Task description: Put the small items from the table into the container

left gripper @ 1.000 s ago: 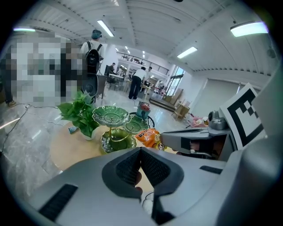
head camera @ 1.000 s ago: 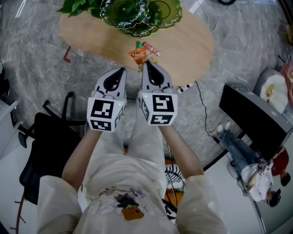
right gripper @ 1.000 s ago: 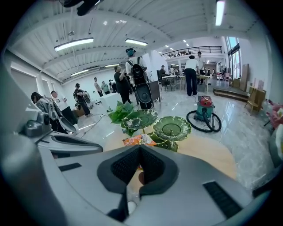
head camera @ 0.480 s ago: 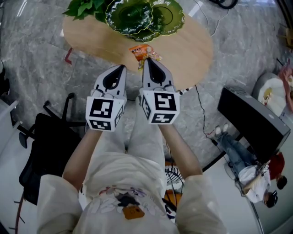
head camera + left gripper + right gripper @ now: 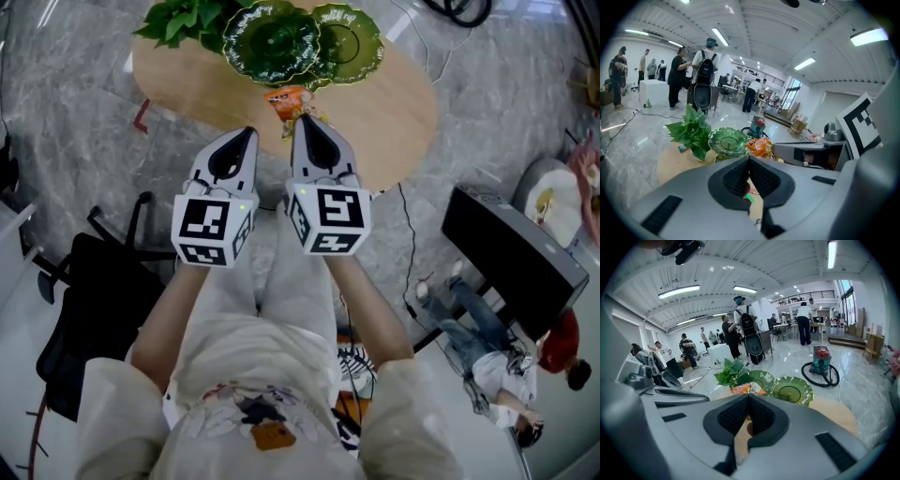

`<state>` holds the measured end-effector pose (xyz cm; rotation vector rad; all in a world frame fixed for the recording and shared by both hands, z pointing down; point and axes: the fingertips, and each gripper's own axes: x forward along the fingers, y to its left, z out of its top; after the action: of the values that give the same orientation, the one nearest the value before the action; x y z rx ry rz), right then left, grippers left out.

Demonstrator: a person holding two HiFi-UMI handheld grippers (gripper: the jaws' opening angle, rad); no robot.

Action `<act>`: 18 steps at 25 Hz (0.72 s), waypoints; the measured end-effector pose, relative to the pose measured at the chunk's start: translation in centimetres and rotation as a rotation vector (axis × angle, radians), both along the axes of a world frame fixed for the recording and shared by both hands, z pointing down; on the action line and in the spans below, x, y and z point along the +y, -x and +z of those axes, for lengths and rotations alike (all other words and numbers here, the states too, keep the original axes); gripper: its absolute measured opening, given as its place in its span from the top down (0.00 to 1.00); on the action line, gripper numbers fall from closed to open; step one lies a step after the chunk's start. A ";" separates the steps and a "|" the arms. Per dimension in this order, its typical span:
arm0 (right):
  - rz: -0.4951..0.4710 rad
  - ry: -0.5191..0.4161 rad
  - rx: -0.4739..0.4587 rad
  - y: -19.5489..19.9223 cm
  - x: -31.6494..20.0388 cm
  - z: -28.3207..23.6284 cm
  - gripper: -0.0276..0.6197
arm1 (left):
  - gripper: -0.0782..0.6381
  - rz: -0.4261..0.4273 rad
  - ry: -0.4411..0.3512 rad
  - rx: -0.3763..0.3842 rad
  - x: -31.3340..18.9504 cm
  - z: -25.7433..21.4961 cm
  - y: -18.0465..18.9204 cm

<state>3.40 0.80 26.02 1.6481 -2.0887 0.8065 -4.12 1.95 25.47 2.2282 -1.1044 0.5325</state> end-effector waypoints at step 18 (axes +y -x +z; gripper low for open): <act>-0.001 -0.023 -0.016 0.5 -5.0 0.1 0.95 | 0.90 -0.035 -0.009 0.000 -4.5 0.5 0.9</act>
<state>2.90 -4.20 26.15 1.6576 -2.1174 0.8006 -4.97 -2.52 25.99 2.2122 -1.1454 0.5135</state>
